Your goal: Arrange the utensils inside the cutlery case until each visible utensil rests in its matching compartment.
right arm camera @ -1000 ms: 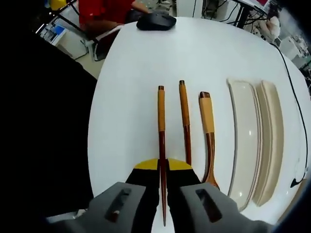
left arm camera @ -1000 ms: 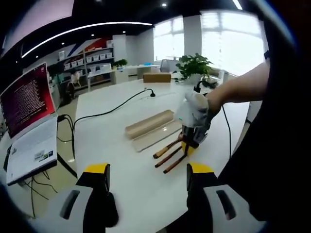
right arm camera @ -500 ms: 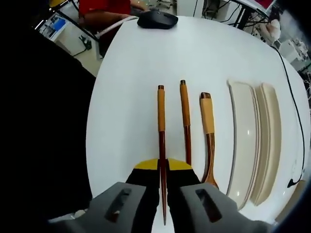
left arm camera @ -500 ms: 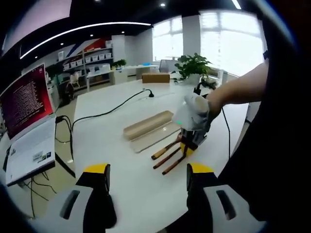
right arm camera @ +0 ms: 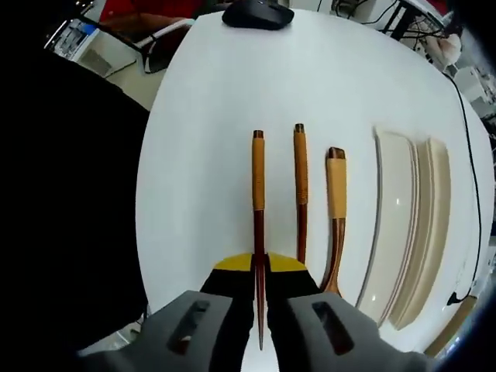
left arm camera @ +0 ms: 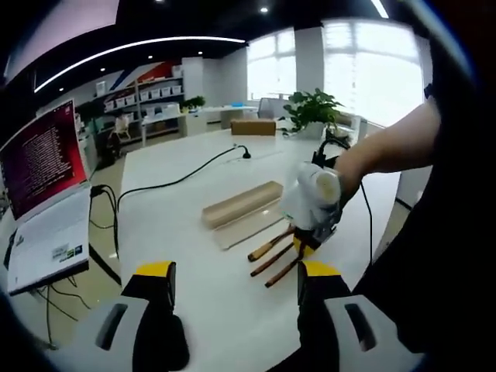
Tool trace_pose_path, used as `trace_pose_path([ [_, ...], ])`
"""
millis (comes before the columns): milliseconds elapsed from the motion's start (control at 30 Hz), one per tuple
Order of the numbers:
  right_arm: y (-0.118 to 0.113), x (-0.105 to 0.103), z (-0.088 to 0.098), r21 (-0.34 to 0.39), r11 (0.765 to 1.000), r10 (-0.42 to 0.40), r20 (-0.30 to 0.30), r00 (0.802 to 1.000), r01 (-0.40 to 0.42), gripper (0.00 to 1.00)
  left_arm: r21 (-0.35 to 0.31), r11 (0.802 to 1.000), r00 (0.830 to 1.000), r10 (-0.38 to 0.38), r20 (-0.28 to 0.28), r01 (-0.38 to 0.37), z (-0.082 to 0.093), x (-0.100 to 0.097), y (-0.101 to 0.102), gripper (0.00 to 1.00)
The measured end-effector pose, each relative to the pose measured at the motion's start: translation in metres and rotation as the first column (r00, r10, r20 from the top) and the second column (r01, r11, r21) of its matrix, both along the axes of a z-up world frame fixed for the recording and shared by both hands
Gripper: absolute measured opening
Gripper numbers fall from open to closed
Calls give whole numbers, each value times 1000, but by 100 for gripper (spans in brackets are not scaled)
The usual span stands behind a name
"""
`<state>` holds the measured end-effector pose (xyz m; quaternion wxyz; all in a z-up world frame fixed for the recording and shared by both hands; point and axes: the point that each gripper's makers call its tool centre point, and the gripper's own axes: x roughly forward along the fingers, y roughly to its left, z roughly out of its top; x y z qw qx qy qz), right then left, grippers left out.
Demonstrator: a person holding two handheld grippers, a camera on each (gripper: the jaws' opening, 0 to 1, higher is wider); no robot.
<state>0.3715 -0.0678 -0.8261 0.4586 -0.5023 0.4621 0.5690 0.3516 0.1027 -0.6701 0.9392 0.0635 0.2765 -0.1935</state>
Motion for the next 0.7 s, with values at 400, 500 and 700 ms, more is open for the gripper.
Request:
trace_pose_path([
  [400,-1,1,-1,-48,998,34,31,999,-32,1,17,1000,1000,-6,-8,6,-11,-4,-1,61],
  [500,-3,1,-2,-36,999,34,40,999,-33,1,-3,1000,1000,8,-3,-8,-11,-2,3,62],
  [700,-3,2,-1,8,1000,-2,46,999,2,1,-20,1000,1000,12,24,-11,-8,-7,5,63],
])
